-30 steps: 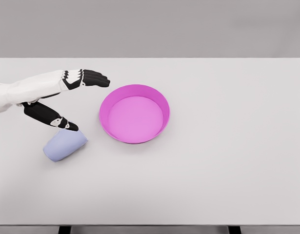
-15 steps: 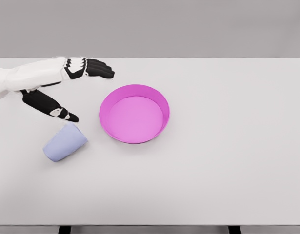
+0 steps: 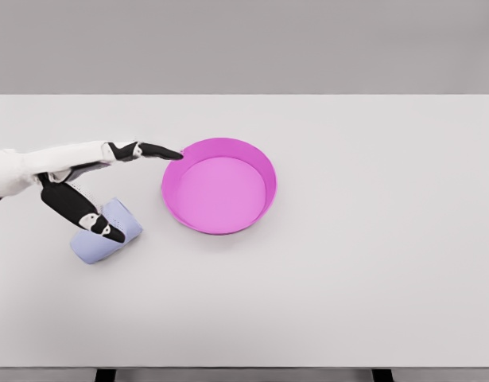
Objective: Flip the cup with left arm and place it on the plate
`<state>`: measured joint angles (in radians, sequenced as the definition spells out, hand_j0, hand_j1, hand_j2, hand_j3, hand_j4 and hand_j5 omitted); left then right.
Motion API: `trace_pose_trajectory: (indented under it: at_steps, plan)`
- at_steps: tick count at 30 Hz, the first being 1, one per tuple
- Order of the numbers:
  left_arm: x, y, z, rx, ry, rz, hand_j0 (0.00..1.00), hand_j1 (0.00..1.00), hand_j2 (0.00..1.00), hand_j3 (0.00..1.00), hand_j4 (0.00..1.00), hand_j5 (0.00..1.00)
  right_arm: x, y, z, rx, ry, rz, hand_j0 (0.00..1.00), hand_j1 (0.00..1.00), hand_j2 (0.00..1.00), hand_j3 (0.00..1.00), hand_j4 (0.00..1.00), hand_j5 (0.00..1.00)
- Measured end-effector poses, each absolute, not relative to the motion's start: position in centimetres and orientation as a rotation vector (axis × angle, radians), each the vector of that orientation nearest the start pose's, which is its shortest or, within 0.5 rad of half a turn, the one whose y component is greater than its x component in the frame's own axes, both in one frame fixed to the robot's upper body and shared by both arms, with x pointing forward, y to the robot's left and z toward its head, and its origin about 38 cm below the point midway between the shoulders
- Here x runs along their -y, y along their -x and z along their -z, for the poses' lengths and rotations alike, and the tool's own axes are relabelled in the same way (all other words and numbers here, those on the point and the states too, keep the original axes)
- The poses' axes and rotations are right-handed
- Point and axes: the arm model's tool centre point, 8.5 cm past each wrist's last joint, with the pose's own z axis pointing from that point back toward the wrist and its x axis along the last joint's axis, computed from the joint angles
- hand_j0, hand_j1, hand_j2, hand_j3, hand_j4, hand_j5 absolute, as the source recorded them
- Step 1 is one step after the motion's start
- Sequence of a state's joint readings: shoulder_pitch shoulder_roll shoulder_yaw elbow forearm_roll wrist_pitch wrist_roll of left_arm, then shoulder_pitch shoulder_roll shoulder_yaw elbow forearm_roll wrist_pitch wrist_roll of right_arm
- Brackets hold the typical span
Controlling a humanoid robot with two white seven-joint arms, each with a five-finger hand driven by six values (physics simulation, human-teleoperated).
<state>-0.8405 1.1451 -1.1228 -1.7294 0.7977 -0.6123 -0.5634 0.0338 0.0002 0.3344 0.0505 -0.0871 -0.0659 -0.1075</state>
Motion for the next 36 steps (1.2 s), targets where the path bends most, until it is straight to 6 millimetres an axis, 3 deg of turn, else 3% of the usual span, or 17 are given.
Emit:
trace_pose_trajectory:
  at_steps: [2,7,12,18,22,26,31,34,36]
  plan:
    - [-29.4,-35.2,-25.7,1.679,0.622,1.413,1.00,1.00,1.00,1.00,1.00,1.00,28.4,2.9,25.8,-0.015,0.192,-0.248,1.00,1.00,1.00,1.00,1.00,1.00]
    - [-30.0,-35.6,-29.1,1.787,0.570,1.415,1.00,1.00,1.00,1.00,1.00,1.00,28.4,2.9,25.8,-0.015,0.192,-0.248,1.00,1.00,1.00,1.00,1.00,1.00]
    - [-30.2,-35.3,-28.3,1.795,0.567,1.360,1.00,1.00,1.00,1.00,1.00,1.00,28.4,2.9,25.8,-0.015,0.192,-0.248,1.00,1.00,1.00,1.00,1.00,1.00]
    - [-30.4,-36.2,-27.5,1.774,0.417,1.326,1.00,1.00,1.00,1.00,1.00,1.00,28.4,2.9,25.8,-0.015,0.192,-0.248,1.00,1.00,1.00,1.00,1.00,1.00]
    - [-31.2,-35.4,-25.2,1.721,0.345,1.369,1.00,1.00,1.00,1.00,1.00,1.00,28.4,2.9,25.8,-0.015,0.192,-0.248,1.00,1.00,1.00,1.00,1.00,1.00]
    - [-31.8,-35.6,-26.6,1.750,0.274,1.424,1.00,1.00,1.00,1.00,1.00,1.00,28.4,2.9,25.8,-0.015,0.192,-0.248,1.00,1.00,1.00,1.00,1.00,1.00]
    - [-32.5,-34.7,-24.7,1.725,0.287,1.377,1.00,1.00,1.00,1.00,1.00,1.00,28.4,2.9,25.8,-0.015,0.192,-0.248,1.00,1.00,1.00,1.00,1.00,1.00]
    - [-32.5,-35.0,-25.5,1.779,0.274,1.350,1.00,1.00,1.00,1.00,1.00,1.00,28.4,2.9,25.8,-0.015,0.192,-0.248,1.00,1.00,1.00,1.00,1.00,1.00]
    - [-32.6,-34.8,-25.1,1.786,0.277,1.328,1.00,1.00,1.00,1.00,1.00,1.00,28.4,2.9,25.8,-0.015,0.192,-0.248,1.00,1.00,1.00,1.00,1.00,1.00]
